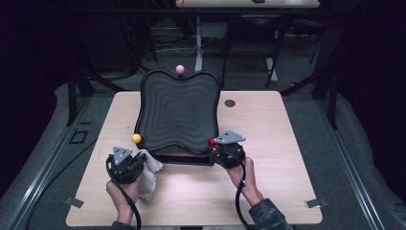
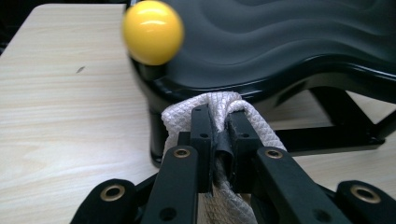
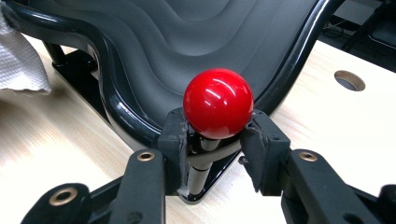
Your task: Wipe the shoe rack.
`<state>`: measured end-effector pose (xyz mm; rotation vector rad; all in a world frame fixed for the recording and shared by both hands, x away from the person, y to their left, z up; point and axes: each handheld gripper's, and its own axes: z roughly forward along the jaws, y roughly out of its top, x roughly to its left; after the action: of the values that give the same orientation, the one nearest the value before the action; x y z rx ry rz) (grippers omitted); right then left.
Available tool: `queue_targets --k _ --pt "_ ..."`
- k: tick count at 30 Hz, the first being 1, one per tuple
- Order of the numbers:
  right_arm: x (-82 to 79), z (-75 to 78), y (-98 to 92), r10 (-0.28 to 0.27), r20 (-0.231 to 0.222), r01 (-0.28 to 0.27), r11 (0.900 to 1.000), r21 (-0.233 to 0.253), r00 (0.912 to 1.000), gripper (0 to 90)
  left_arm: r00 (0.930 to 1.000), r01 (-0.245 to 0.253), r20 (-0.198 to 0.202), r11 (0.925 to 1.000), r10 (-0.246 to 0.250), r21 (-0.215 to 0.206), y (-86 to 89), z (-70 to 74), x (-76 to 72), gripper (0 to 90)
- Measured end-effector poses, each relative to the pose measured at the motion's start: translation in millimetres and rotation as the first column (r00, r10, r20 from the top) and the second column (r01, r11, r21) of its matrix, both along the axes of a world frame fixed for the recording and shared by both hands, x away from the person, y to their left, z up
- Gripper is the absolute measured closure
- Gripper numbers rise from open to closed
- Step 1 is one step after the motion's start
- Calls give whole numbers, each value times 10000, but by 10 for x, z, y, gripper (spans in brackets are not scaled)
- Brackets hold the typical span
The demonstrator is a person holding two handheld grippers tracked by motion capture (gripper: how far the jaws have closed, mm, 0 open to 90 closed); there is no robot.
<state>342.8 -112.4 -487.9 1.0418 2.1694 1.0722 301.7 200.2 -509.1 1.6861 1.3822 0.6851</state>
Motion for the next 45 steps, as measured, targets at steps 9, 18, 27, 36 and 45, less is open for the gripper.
queue_targets --k 9,18,27,36,45 --pt "-3 1 11 19 14 -19 10000 -39 10000 623 9972 749 -35 9972 -750 -57 -234 18 84 830" --pt "-4 3 8 24 13 -24 10000 -54 10000 624 9907 1350 -139 9908 -1350 -36 -491 3 244 830" --pt "-5 17 -5 -9 -104 7 9998 -195 9999 625 9865 1629 -152 9866 -1630 -108 -616 20 322 829" --pt "-1 11 -6 14 -20 -15 9999 -111 10000 626 9750 2211 -231 9753 -2211 -23 -789 6 287 828" --pt "1 11 -8 33 -27 -34 10000 -89 10000 627 9617 2737 -129 9618 -2737 -57 -922 40 218 828"
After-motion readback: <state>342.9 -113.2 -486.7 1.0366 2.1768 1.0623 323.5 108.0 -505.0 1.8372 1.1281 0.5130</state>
